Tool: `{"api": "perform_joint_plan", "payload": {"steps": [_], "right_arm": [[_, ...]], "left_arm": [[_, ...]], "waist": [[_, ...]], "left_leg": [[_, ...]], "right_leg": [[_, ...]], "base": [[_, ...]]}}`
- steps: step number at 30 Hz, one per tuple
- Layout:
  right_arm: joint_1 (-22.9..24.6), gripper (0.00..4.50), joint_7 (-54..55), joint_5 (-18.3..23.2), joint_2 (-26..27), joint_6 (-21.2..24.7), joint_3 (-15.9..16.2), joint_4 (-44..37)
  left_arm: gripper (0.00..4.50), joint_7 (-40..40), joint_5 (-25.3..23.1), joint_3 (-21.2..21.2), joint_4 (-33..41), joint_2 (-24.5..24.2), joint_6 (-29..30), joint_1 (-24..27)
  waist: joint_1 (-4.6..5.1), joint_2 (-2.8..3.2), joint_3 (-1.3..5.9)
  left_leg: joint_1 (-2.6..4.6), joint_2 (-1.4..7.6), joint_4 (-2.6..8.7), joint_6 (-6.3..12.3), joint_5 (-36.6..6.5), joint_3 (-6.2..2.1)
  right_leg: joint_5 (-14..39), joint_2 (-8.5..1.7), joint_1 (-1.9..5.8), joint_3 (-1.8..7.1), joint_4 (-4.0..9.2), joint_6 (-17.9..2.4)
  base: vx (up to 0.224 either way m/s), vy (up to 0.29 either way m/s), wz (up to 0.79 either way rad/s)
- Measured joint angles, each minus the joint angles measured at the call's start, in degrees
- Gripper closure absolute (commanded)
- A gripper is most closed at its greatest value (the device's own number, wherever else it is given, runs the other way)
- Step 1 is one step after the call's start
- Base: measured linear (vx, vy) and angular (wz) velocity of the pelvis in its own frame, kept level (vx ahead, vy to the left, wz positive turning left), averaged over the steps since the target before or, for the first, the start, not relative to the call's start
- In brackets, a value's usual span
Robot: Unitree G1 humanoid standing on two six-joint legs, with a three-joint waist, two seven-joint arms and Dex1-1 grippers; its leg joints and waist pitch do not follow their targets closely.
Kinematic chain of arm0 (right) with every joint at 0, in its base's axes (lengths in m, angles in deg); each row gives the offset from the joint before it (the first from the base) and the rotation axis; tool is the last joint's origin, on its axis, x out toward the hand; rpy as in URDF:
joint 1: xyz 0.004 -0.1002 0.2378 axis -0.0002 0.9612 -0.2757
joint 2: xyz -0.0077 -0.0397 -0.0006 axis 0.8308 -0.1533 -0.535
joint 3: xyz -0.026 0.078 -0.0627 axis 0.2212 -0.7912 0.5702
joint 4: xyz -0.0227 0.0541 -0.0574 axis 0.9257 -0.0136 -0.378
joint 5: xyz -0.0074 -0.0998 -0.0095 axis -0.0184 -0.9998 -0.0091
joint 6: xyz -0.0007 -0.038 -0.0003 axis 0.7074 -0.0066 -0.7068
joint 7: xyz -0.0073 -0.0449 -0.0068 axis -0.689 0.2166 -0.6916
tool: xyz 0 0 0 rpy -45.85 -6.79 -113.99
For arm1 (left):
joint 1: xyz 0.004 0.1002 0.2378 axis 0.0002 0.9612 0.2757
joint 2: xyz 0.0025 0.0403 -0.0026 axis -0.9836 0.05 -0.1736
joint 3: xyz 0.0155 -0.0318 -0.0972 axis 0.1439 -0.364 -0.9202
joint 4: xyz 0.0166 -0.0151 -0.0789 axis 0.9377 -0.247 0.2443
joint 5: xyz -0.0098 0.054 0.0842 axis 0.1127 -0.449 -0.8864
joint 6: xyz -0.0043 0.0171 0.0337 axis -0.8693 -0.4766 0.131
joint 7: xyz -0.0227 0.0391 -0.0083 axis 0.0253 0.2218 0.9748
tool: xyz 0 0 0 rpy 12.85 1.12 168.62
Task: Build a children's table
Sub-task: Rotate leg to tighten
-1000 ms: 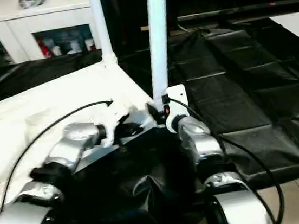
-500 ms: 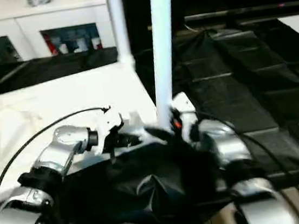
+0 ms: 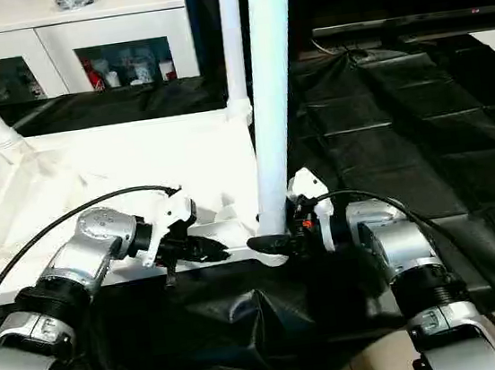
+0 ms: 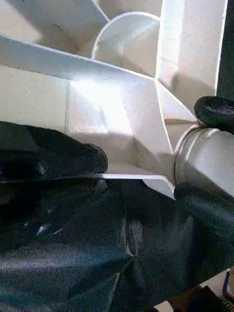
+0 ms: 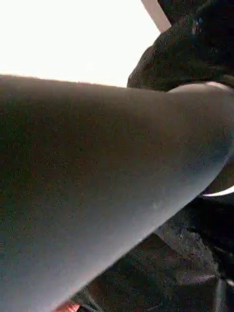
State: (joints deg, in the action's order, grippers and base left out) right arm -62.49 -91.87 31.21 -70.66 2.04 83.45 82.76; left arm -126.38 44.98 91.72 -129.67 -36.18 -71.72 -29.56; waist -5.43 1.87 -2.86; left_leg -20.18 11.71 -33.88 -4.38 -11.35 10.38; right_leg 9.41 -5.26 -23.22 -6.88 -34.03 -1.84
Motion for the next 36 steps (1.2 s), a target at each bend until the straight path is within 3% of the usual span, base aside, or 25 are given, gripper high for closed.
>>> {"api": "perform_joint_plan", "payload": {"steps": [5,10,15,21,25,26,27,31,32,36], "right_arm": [[0.66,1.9,0.99,0.01,0.09,1.2,-0.31,-1.67],[1.25,1.93,10.94,-0.1,3.98,0.73,-4.01,-0.64],[-1.66,1.94,28.78,-1.58,10.52,-1.83,-8.35,4.73],[-5.84,1.94,48.6,-3.14,16.77,-5.56,-12.52,10.77],[-6.25,1.94,49.54,-3.86,17.08,-8.07,-12.53,12.62],[-6.24,1.38,49.42,-3.92,17.08,-8.87,-12.53,13.04],[-6.24,1.24,49.14,-3.83,17.07,-9.04,-12.54,13.17],[-6.14,1.04,43.95,-3.8,16.29,-8.77,-12.51,13.1],[-5.95,0.78,42.08,-3.82,15.69,-8.9,-12.29,12.96],[-4.43,0.73,33.88,-3.81,12.71,-9.24,-9.69,11.13]], "left_arm": [[4.5,0.17,0.2,-0.07,0.32,0.1,0.37,0.03],[4.5,6.08,0.1,-1.47,-1.02,1.5,0.89,-0.21],[4.5,16.41,-1.14,-2.96,-4.7,4.77,1.63,-2.57],[4.5,27.82,-2.85,-3.86,-7.53,9.56,2.91,-5.1],[4.5,28.74,-3.11,-3.97,-7.56,9.86,2.76,-5.1],[4.5,28.74,-3.12,-3.96,-7.59,9.86,2.65,-5.1],[4.5,28.66,-3.13,-3.94,-7.59,9.85,2.58,-5.06],[4.5,26.56,-3.13,-3.96,-7.57,9.04,1.77,-4.78],[4.5,25.99,-3.13,-3.95,-7.56,8.74,1.39,-4.72],[4.5,22.68,-3.0,-3.96,-7.51,7.31,0.09,-4.36]], "waist": [[-0.18,0.0,0.0],[0.46,-0.04,0.0],[2.03,-0.05,0.01],[2.49,-0.04,0.02],[2.52,-0.01,0.04],[2.52,-0.01,0.03],[2.52,-0.01,0.03],[2.57,-0.02,0.03],[2.6,-0.01,0.03],[2.71,-0.02,0.03]], "left_leg": [[0.0,0.0,0.01,0.0,-0.01,0.0],[0.07,0.01,-0.03,-0.01,0.02,0.01],[0.11,0.0,-0.03,-0.04,0.02,0.01],[0.08,-0.03,0.07,-0.03,0.0,0.01],[0.05,-0.04,0.11,-0.01,-0.01,0.01],[0.06,-0.04,0.11,-0.01,-0.01,0.01],[0.06,-0.05,0.11,-0.01,-0.01,0.01],[0.02,-0.04,0.13,0.02,0.01,0.01],[-0.01,-0.04,0.15,0.06,0.03,0.01],[-0.07,-0.03,0.18,0.13,0.08,0.01]], "right_leg": [[0.02,0.0,0.0,0.0,0.01,0.02],[0.07,0.0,0.02,0.0,-0.03,0.13],[0.12,0.01,0.06,0.02,-0.01,0.27],[0.02,0.0,0.04,0.02,0.07,0.09],[0.04,0.0,0.04,0.02,0.07,0.1],[0.03,0.0,0.04,0.02,0.07,0.09],[0.03,0.0,0.04,0.02,0.07,0.09],[0.03,0.0,0.04,0.02,0.06,0.09],[0.03,0.0,0.04,0.02,0.06,0.09],[0.04,0.01,0.04,0.02,0.06,0.09]], "base": [[0.0,0.0,0.0],[0.0,0.0,0.0],[0.0,0.0,0.0],[0.0,0.0,0.0],[0.0,0.0,0.0],[0.0,0.0,0.0],[0.0,0.0,0.0],[0.0,0.0,0.0],[0.0,0.0,0.0],[0.0,0.0,0.0]]}}
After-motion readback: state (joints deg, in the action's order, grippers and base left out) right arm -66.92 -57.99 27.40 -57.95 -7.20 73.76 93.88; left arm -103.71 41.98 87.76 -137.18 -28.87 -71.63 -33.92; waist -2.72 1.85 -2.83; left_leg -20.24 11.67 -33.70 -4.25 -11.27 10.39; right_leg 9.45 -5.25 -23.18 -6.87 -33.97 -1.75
